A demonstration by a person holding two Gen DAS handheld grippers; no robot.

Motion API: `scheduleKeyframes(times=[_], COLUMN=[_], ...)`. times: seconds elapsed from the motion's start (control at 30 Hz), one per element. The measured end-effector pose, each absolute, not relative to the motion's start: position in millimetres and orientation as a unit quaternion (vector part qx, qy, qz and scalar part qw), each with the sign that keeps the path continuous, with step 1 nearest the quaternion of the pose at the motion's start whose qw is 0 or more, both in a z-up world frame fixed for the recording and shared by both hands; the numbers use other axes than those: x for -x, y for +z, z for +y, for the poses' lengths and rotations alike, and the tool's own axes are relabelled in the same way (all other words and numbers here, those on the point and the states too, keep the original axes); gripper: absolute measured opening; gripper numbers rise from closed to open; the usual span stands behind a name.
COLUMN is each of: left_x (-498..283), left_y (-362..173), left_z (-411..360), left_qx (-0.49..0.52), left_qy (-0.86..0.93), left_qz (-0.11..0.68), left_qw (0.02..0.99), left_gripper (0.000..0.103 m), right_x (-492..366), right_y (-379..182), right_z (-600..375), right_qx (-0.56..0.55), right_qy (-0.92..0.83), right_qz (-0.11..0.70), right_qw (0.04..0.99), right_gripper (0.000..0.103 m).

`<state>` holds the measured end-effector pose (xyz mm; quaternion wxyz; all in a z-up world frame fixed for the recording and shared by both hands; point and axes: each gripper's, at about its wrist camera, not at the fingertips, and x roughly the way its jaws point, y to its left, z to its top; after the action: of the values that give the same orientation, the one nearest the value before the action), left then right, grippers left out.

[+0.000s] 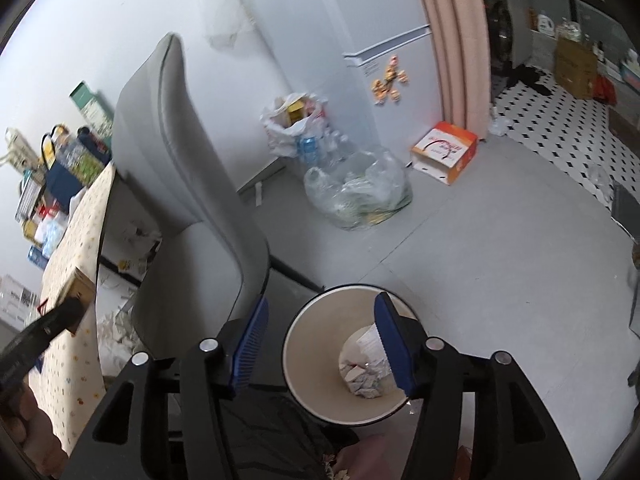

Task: Collect trash
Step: 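Open both grippers over the wastebasket to drop the box and paper, then move both open grippers back over the table toward the tissue pack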

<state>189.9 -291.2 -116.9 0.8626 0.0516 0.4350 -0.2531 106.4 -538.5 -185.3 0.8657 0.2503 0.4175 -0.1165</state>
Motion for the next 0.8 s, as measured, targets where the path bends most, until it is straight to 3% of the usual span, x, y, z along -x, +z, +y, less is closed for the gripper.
scheduleKeyframes(times=[0.2,0.23,0.27,0.33,0.53,0.8], left_x=[-188.0,-188.6,-189.1,-188.4,-191.9,-192.8], left_y=[-127.0,-130.2,-131.8,-131.8,-127.9,-113.5], left_z=[-329.1,-336.4,-340.8,-345.9,-330.6,-283.8], left_qx=[-0.068,-0.071,-0.076,-0.077,-0.064,-0.035], left_qy=[-0.296,-0.305,-0.305,-0.311,-0.295,-0.256], left_qz=[0.451,0.458,0.46,0.456,0.454,0.44], left_qw=[0.839,0.832,0.83,0.83,0.838,0.86], left_gripper=[0.038,0.041,0.059,0.076,0.085,0.094], right_x=[-91.7,-90.2,-88.5,-86.9,-90.6,-103.5], right_y=[-181.9,-182.3,-181.9,-179.8,-178.4,-170.3], right_z=[-559.7,-561.8,-563.5,-565.1,-561.6,-539.2], right_qx=[-0.26,-0.262,-0.263,-0.262,-0.261,-0.244], right_qy=[-0.135,-0.135,-0.136,-0.138,-0.135,-0.122], right_qz=[0.41,0.41,0.41,0.408,0.407,0.406], right_qw=[0.864,0.863,0.863,0.864,0.865,0.872], right_gripper=[0.06,0.06,0.06,0.061,0.061,0.078])
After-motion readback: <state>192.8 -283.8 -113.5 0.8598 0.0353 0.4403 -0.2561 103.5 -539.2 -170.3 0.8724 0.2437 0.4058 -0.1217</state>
